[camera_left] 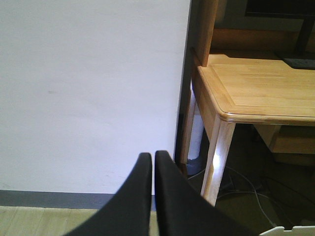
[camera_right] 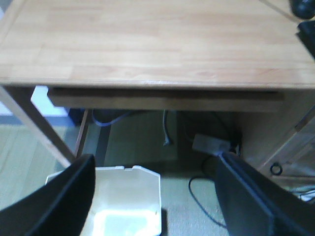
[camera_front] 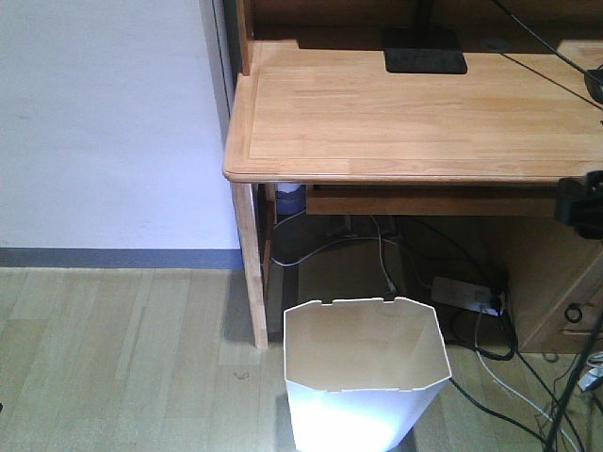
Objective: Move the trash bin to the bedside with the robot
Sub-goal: 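Lower the right gripper down to the rim of the white bin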
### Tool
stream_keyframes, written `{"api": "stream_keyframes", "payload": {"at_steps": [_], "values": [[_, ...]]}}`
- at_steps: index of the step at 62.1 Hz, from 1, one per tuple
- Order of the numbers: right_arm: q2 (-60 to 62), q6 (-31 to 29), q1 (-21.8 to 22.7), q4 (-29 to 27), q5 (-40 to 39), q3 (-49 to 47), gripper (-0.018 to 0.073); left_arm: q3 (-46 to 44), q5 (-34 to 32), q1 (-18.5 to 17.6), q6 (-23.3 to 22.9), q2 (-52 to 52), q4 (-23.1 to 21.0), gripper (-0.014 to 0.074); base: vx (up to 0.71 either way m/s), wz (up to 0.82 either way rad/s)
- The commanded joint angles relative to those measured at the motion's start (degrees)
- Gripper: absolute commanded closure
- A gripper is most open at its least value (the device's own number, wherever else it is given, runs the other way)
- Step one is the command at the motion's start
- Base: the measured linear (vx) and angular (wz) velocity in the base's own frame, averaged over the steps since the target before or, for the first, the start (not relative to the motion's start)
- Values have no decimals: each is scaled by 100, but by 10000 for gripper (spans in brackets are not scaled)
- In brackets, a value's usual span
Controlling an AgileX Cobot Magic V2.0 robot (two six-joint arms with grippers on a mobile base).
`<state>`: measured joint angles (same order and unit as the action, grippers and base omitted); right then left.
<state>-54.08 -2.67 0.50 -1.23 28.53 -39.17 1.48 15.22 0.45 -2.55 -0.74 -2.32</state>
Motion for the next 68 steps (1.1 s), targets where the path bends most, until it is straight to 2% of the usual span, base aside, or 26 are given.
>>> {"api": "stream_keyframes", "payload": {"at_steps": [1,8,20,32,37,44,55,68], "values": [[-438,-441,-2,-386,-74,-514,48,107,-384,1,-32,-81,-25,602,0,0],[-988,-791,-1,-651,176,-820,48,107,-384,1,-32,-81,-25,602,0,0],[-1856,-1068,20,-689,327,-1107,48,107,-384,1,-32,-81,-25,602,0,0],[-2791,-1334,530,-783,278,-1261,48,107,-384,1,-32,-81,-25,602,0,0],[-3103,-1669,805,-1145,238,-1257,48,107,-384,1,-32,-81,-25,602,0,0],[-3623,-2535,1031,-1976,192,-1257,48,107,-384,1,-32,-81,-25,602,0,0],[-4513,-3919,1013,-3062,-153,-1257,48,107,-384,1,-32,-81,-25,602,0,0],[-5503,-4752,999,-3890,-974,-1257,48,107,-384,1,-32,-81,-25,602,0,0]]}}
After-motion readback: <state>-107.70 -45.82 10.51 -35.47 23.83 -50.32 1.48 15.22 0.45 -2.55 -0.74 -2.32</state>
